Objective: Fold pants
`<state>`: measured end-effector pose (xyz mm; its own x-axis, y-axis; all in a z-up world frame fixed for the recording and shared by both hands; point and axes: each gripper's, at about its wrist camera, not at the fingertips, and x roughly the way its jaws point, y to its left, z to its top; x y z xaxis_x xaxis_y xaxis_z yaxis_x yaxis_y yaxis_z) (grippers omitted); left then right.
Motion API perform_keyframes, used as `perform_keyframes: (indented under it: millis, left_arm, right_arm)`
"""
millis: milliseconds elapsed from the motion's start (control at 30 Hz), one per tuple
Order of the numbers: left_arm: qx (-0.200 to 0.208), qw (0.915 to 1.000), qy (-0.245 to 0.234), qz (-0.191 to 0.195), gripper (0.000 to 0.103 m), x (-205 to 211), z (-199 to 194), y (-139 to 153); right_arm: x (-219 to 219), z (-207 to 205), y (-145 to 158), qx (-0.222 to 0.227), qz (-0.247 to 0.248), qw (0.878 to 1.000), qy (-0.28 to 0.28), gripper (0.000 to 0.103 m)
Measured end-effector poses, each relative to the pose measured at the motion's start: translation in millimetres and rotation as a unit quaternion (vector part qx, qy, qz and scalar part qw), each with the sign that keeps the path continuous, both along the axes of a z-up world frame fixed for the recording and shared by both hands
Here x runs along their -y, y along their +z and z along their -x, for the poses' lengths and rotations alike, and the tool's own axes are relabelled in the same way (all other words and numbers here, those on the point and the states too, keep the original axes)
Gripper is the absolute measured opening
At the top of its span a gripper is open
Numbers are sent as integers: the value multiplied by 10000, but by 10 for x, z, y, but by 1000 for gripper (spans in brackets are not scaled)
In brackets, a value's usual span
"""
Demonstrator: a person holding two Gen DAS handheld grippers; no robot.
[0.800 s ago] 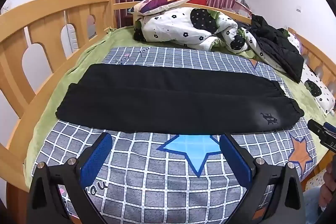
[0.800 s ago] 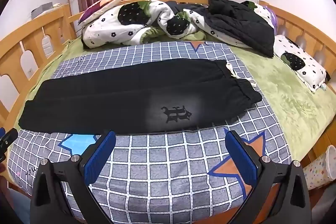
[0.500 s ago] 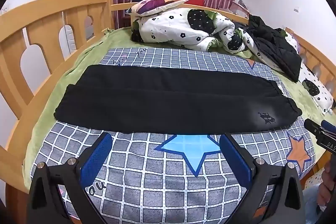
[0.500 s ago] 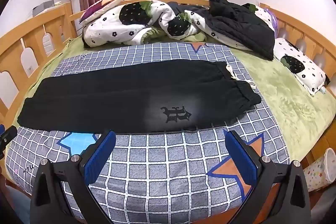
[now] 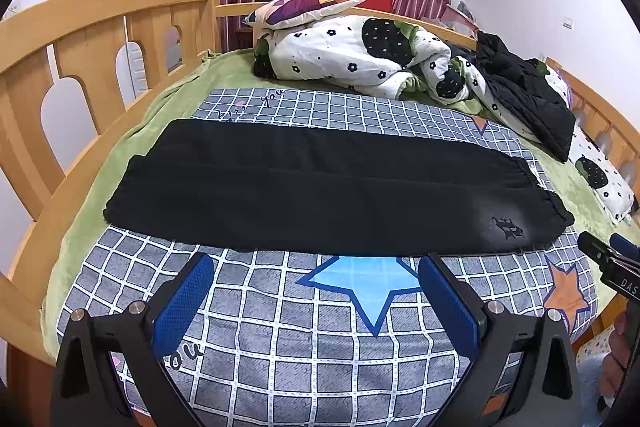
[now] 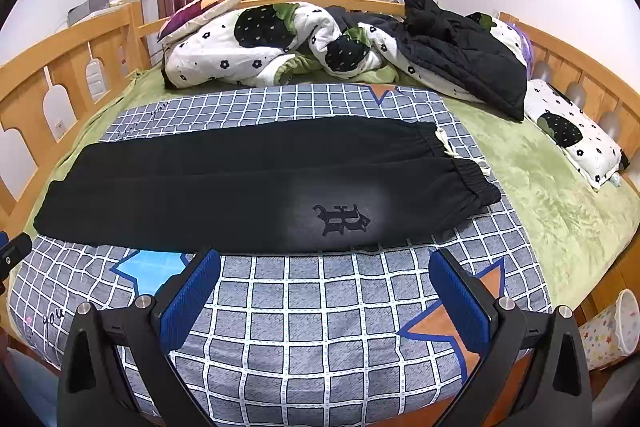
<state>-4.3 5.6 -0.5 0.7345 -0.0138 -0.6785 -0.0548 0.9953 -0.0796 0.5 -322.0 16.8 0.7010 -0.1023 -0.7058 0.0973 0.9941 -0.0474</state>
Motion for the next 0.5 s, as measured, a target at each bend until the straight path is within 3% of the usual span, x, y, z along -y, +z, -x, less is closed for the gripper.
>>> perform_keyframes:
  millis: [500]
  left_arm:
    - [16,10000,9,-74,103,4,20,-3]
  right_arm:
    - [-22,-2,0,1,39,10000,16,102]
